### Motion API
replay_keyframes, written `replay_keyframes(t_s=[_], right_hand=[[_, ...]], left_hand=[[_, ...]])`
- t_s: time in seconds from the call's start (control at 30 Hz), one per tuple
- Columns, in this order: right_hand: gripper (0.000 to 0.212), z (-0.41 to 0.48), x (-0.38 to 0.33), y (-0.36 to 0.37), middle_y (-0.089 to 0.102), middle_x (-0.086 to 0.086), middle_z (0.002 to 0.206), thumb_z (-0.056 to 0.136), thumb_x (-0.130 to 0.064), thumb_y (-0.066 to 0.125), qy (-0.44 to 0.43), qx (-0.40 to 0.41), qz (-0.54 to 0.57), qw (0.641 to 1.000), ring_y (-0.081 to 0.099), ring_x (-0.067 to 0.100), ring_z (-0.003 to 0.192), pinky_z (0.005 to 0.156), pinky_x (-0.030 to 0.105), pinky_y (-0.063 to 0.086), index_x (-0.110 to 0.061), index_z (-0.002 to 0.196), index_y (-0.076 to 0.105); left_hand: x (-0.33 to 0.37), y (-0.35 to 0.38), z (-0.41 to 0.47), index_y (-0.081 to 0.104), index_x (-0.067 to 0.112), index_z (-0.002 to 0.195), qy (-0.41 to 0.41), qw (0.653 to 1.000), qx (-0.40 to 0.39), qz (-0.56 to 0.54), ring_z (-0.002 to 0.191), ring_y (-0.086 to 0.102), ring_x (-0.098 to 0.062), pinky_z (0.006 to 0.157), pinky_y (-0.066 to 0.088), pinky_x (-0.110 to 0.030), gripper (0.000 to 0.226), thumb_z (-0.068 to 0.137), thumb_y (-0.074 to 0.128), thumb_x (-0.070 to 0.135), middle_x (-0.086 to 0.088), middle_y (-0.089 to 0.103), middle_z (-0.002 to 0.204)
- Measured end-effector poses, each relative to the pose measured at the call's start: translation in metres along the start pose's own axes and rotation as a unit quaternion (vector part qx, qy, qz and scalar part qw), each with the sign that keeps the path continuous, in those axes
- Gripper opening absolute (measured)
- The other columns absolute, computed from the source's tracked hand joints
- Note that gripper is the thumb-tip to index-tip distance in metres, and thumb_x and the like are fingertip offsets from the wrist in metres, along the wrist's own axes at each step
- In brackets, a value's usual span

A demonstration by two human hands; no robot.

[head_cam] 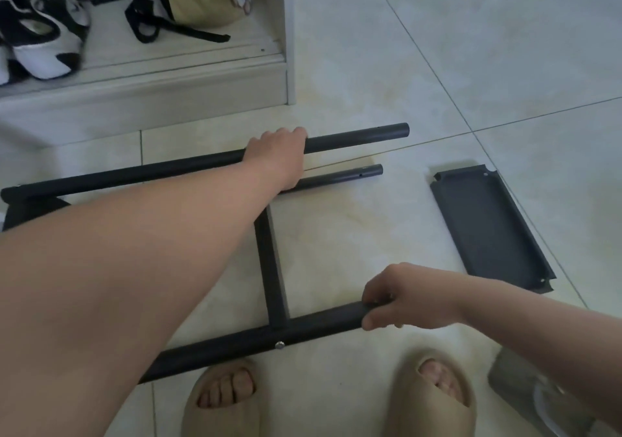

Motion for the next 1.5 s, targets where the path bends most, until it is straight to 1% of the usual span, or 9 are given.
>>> replay_keyframes(t_s=[0.3,0.47,0.6,0.73,0.93,1.17,1.27,1.37,1.5], right_hand=[[0.020,-0.038,-0.021,-0.049,0.064,-0.007,0.075,0.087,-0.062,0.065,-0.017,0.096,-0.073,0.993,0.057,0.007,0.066,0.062,0.027,0.044,-0.045,0.077,0.059],[0.021,-0.085,-0.052,-0.092,0.065,-0.016,0.089,0.091,-0.066,0.055,-0.033,0.208,-0.187,0.960,0.055,0.005,0.089,0.096,0.029,0.028,-0.045,0.091,0.057],[0.031,-0.138,-0.085,-0.129,0.052,-0.024,0.103,0.096,-0.064,0.048,-0.018,0.312,-0.295,0.903,0.048,0.009,0.117,0.112,0.037,0.011,-0.043,0.115,0.060],[0.030,-0.201,-0.125,-0.165,0.064,-0.013,0.112,0.093,-0.054,0.062,-0.016,0.459,-0.362,0.811,0.052,0.018,0.127,0.118,0.051,-0.003,-0.034,0.115,0.069],[0.028,-0.266,-0.165,-0.184,0.070,0.017,0.117,0.070,-0.014,0.090,-0.034,0.600,-0.374,0.706,0.058,0.039,0.127,0.118,0.057,0.012,-0.008,0.095,0.079],[0.030,-0.300,-0.170,-0.179,0.052,0.022,0.145,0.079,0.000,0.078,-0.094,0.682,-0.241,0.684,0.041,0.044,0.140,0.114,0.065,0.031,0.002,0.109,0.073],[0.039,-0.303,-0.158,-0.171,0.042,0.009,0.152,0.090,0.000,0.068,-0.145,0.686,-0.040,0.712,0.047,0.029,0.135,0.102,0.046,0.046,-0.004,0.129,0.063],[0.047,-0.289,-0.135,-0.160,0.049,-0.008,0.140,0.097,-0.009,0.061,-0.142,0.650,0.232,0.709,0.060,0.010,0.117,0.089,0.035,0.054,-0.026,0.137,0.044],[0.047,-0.259,-0.130,-0.151,0.059,-0.027,0.115,0.099,-0.016,0.062,-0.138,0.586,0.348,0.719,0.064,0.005,0.109,0.083,0.034,0.055,-0.036,0.137,0.042]], left_hand=[[-0.024,-0.072,-0.022,0.049,0.019,0.135,0.004,0.992,0.089,-0.089,0.108,0.054,-0.036,0.088,0.048,-0.047,0.044,0.094,0.048,0.003,-0.012,0.058,0.121],[-0.043,-0.155,-0.065,0.047,0.016,0.129,-0.035,0.976,0.154,-0.152,0.109,0.053,-0.034,0.092,0.046,-0.050,0.039,0.092,0.051,0.003,-0.012,0.055,0.120],[-0.058,-0.224,-0.113,0.045,0.013,0.129,-0.060,0.946,0.231,-0.219,0.109,0.053,-0.033,0.096,0.044,-0.049,0.034,0.096,0.051,0.009,-0.011,0.054,0.121],[-0.079,-0.281,-0.163,0.049,0.012,0.117,-0.086,0.906,0.300,-0.287,0.101,0.055,-0.031,0.090,0.047,-0.047,0.019,0.100,0.051,0.022,-0.011,0.054,0.114],[-0.093,-0.293,-0.233,0.053,0.019,0.085,-0.140,0.809,0.339,-0.459,0.071,0.053,-0.021,0.060,0.041,-0.033,0.024,0.094,0.060,0.040,0.003,0.052,0.075],[-0.095,-0.241,-0.282,0.056,0.023,0.081,-0.199,0.699,0.357,-0.587,0.064,0.052,-0.017,0.055,0.039,-0.029,0.021,0.094,0.063,0.037,0.001,0.053,0.070],[-0.097,-0.221,-0.296,0.054,0.031,0.077,-0.231,0.653,0.366,-0.622,0.070,0.057,-0.015,0.058,0.039,-0.027,0.020,0.094,0.064,0.036,0.001,0.059,0.076],[-0.099,-0.207,-0.304,0.055,0.033,0.079,-0.247,0.627,0.364,-0.643,0.073,0.058,-0.013,0.059,0.037,-0.024,0.019,0.094,0.065,0.035,0.002,0.061,0.080],[-0.104,-0.187,-0.309,0.059,0.028,0.084,-0.253,0.621,0.351,-0.654,0.072,0.057,-0.012,0.059,0.038,-0.024,0.014,0.095,0.065,0.033,0.002,0.060,0.078]])
Point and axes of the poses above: each hand's wrist, its own z-axis towards the middle knuckle, its own y-axis out of the palm, x = y × z, the point moved 9 cm from there along z, towards the middle knuckle
